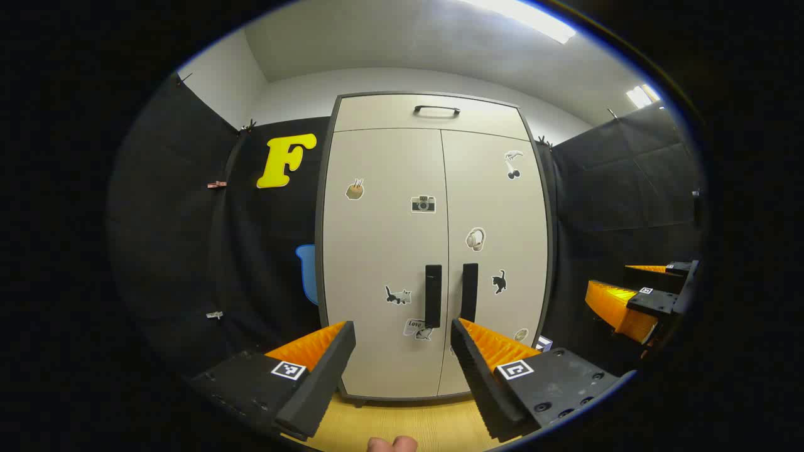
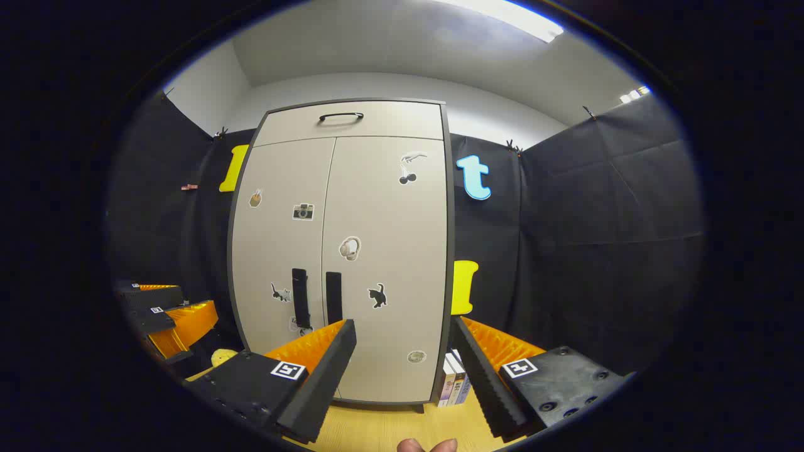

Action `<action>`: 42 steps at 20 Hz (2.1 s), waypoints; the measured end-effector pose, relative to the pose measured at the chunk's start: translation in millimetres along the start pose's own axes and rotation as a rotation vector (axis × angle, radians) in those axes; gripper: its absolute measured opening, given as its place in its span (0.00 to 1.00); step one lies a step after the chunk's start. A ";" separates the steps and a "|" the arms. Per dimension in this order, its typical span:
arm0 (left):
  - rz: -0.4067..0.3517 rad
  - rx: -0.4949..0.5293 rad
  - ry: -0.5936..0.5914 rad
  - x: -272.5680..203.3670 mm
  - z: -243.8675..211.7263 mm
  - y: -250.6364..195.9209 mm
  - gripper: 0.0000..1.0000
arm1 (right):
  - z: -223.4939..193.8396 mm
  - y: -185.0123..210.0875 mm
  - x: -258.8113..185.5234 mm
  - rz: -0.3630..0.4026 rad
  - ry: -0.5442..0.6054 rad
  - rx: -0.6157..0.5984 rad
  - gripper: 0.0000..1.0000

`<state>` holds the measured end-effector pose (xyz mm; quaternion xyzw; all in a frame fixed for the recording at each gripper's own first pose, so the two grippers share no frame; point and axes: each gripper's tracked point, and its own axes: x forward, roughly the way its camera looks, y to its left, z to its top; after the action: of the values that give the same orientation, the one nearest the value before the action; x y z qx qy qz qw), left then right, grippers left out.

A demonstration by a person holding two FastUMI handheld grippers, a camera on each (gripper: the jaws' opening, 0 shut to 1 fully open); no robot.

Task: Open the right door of the double-door shoe cabinet with the right hand, and open the left door with the left hand.

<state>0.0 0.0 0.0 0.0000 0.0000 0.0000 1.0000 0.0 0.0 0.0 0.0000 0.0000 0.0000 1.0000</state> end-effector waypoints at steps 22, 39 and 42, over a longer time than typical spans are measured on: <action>0.008 0.007 0.006 -0.4 -3.4 7.3 0.94 | 0.9 18.4 12.6 0.042 -0.006 0.014 0.97; 0.066 0.003 0.052 -1.7 -28.3 54.1 0.95 | -42.9 123.7 182.8 0.151 0.018 0.073 0.98; 0.077 0.006 0.053 -3.4 -31.1 60.6 0.95 | -62.0 127.2 203.3 0.138 0.043 0.064 0.98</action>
<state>-3.4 60.6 -31.1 0.0028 0.0266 0.0384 0.9989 203.3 127.2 -62.0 0.0319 0.0216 0.0688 0.9969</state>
